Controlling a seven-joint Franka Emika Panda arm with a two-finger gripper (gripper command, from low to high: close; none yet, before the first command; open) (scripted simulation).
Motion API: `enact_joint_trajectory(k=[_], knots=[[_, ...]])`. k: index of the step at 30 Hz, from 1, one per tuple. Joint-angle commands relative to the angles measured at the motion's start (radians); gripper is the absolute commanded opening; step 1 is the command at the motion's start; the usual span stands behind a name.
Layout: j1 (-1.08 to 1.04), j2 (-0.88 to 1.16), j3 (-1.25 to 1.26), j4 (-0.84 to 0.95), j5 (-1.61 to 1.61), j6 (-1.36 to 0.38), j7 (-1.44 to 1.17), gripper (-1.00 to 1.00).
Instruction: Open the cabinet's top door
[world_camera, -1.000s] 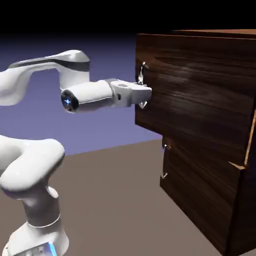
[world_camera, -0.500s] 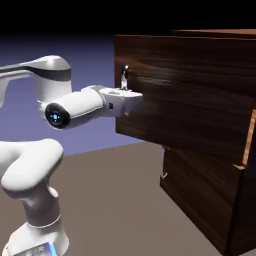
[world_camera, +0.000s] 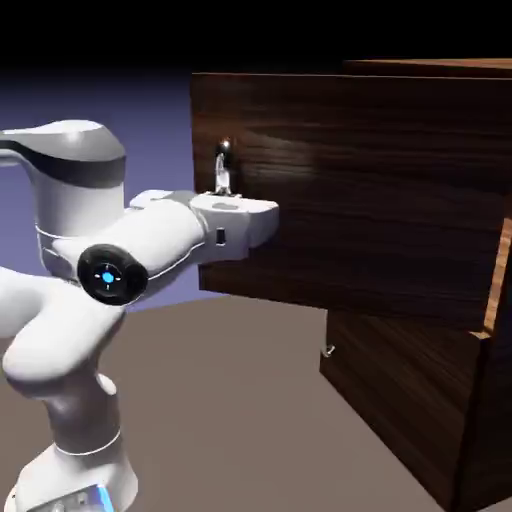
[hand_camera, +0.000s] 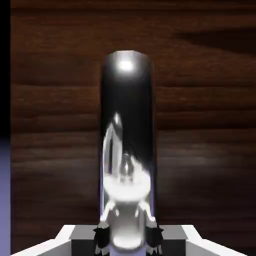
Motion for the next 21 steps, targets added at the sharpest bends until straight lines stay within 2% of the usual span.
enact_joint_trajectory(k=[1,12,21], knots=[[0.019,0.027,-0.036,0.028,-0.029,-0.029,-0.01,-1.0],[0.358,0.295,-0.427,0.405,-0.269,-0.363,-0.098,-1.0],[0.684,0.374,-0.696,0.681,-0.362,-0.555,-0.114,-1.0]])
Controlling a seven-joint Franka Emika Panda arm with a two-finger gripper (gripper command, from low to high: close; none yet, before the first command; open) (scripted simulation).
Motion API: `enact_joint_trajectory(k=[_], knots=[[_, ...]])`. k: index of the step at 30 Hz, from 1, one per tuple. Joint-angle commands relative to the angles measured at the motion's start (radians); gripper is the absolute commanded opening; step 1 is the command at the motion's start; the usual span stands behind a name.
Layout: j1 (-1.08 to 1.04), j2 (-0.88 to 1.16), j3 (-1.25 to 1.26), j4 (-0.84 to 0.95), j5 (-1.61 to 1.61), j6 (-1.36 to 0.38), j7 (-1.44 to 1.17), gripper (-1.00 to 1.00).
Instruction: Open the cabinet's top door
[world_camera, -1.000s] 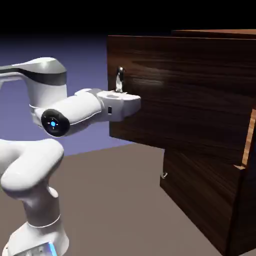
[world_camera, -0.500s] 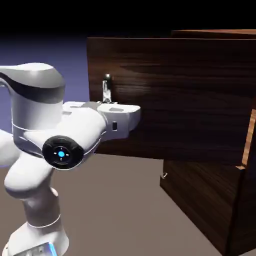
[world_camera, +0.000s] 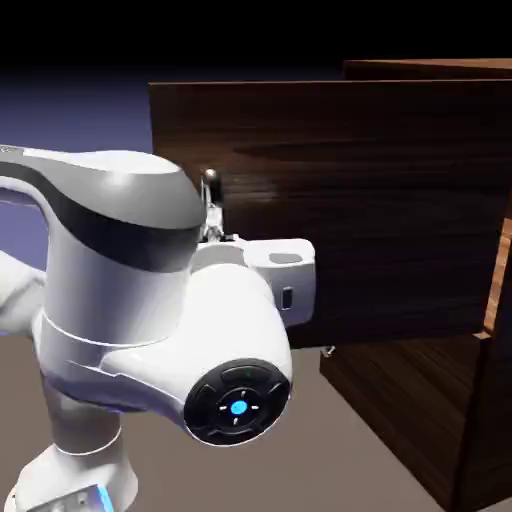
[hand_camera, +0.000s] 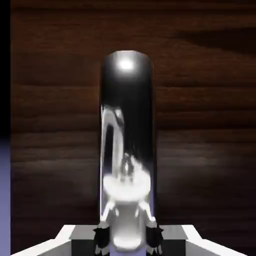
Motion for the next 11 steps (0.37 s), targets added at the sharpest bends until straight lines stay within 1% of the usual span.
enact_joint_trajectory(k=[1,11], knots=[[0.036,0.0,-0.027,0.028,-0.008,-0.016,0.003,-1.0],[0.385,-0.064,-0.247,0.315,-0.079,-0.171,0.069,-1.0]])
